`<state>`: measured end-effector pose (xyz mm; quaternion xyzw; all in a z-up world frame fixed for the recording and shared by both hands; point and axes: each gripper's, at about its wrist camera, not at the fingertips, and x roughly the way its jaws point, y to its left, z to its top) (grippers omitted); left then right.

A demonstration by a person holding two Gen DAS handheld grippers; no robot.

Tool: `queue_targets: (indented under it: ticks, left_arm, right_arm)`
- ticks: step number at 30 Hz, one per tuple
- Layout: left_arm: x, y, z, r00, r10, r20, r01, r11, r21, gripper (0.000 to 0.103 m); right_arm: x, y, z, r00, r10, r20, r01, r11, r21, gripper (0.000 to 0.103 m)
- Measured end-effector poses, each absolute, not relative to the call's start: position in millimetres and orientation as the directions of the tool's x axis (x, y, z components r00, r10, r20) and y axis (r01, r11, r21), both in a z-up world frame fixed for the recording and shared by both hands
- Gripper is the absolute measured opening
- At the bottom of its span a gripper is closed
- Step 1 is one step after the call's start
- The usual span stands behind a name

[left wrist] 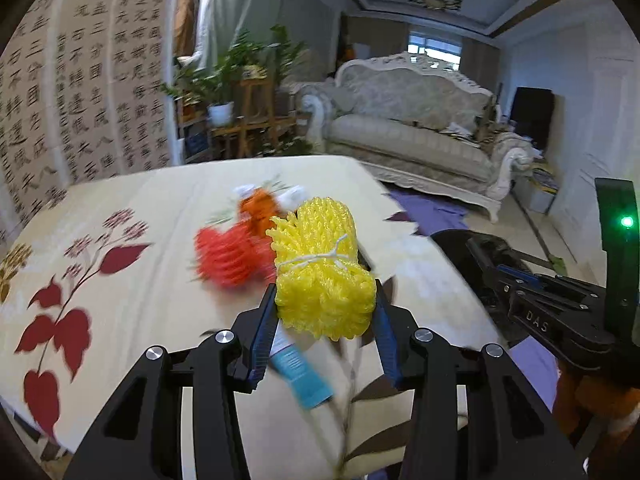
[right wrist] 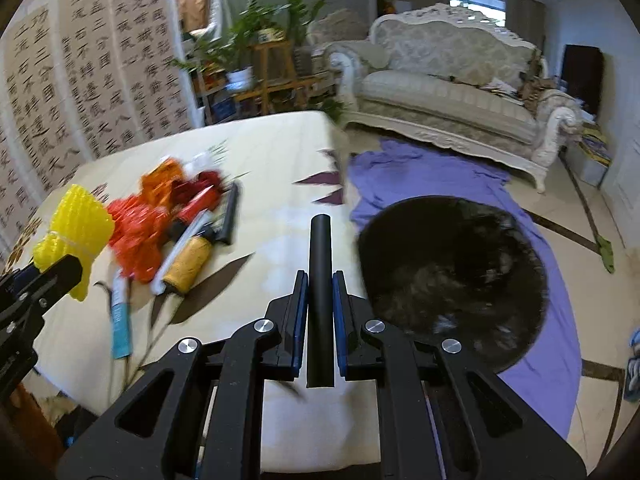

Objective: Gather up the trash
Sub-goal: 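Carry both items over the black bin and open both grippers to drop them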

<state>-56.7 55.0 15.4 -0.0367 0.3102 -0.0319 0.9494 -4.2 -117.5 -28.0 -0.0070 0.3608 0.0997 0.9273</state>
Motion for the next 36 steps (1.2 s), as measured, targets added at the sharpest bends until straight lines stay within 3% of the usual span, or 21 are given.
queue_targets:
  ticks: [12, 30, 34, 36]
  left_arm:
    - [5.5, -30.3, 16.9, 0.793, -0.223, -0.566, 0.229, 0.972, -0.062, 0.045]
    - [67.1, -98.1, -3.5, 0.756, -0.262, -0.600, 0.314, 0.949, -0.019, 0.045]
    - [72.3, -101.3, -9.0, 0.750, -0.256, -0.610, 0.312, 0.950, -0.014, 0.056]
    - [72.2, -99.5, -9.7, 0.751, -0.253, -0.610, 0.304, 0.952, -0.021, 0.064]
  right_arm:
    - [26.8, -200.1, -31.6, 0.760, 0.032, -0.650, 0.001, 0.999, 0.051, 0.012]
    - [74.4, -252.7, -47.2, 0.755, 0.026, -0.655, 0.054, 0.993, 0.102, 0.012]
    - [79.2, -259.2, -50.7, 0.755, 0.051, -0.654, 0.056, 0.988, 0.141, 0.031]
    - [78.8, -263.7, -52.0, 0.757, 0.048, -0.652, 0.068, 0.986, 0.151, 0.032]
